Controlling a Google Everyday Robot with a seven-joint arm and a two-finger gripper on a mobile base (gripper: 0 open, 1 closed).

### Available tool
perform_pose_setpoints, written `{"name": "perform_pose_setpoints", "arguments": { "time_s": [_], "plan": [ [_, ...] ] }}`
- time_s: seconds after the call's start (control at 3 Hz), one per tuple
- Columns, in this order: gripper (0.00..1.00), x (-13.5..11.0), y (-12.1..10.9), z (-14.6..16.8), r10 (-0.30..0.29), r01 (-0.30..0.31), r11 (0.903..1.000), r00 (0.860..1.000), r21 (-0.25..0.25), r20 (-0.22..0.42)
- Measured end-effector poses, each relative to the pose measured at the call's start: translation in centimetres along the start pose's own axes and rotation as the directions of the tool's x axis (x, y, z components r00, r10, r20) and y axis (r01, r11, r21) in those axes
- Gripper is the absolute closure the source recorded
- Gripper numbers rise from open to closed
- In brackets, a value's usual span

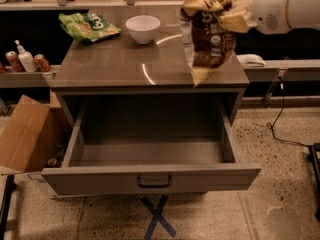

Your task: Pick brown chip bag from top drawer and place on counter

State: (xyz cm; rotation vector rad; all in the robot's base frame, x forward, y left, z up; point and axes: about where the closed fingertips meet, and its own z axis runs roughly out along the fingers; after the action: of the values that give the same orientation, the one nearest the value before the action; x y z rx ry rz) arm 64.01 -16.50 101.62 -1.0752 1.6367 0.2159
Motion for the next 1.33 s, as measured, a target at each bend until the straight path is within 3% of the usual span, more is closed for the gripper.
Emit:
{"name": "perform_pose_setpoints", "arguments": {
  "time_s": [0.33, 0.67, 1.33],
  "plan": [
    [1.00, -0.7, -2.4, 3.5, 0.012, -0.012, 0.9999, 1.000, -0.011, 0.006],
    [0.74, 0.6, -3.1, 8.2, 0.054, -0.056, 0.9950, 0.998, -0.082, -0.032],
    [0.26, 0.4, -2.8, 8.4, 0.050, -0.053, 0.9948, 0.998, -0.087, -0.028]
  ]
}}
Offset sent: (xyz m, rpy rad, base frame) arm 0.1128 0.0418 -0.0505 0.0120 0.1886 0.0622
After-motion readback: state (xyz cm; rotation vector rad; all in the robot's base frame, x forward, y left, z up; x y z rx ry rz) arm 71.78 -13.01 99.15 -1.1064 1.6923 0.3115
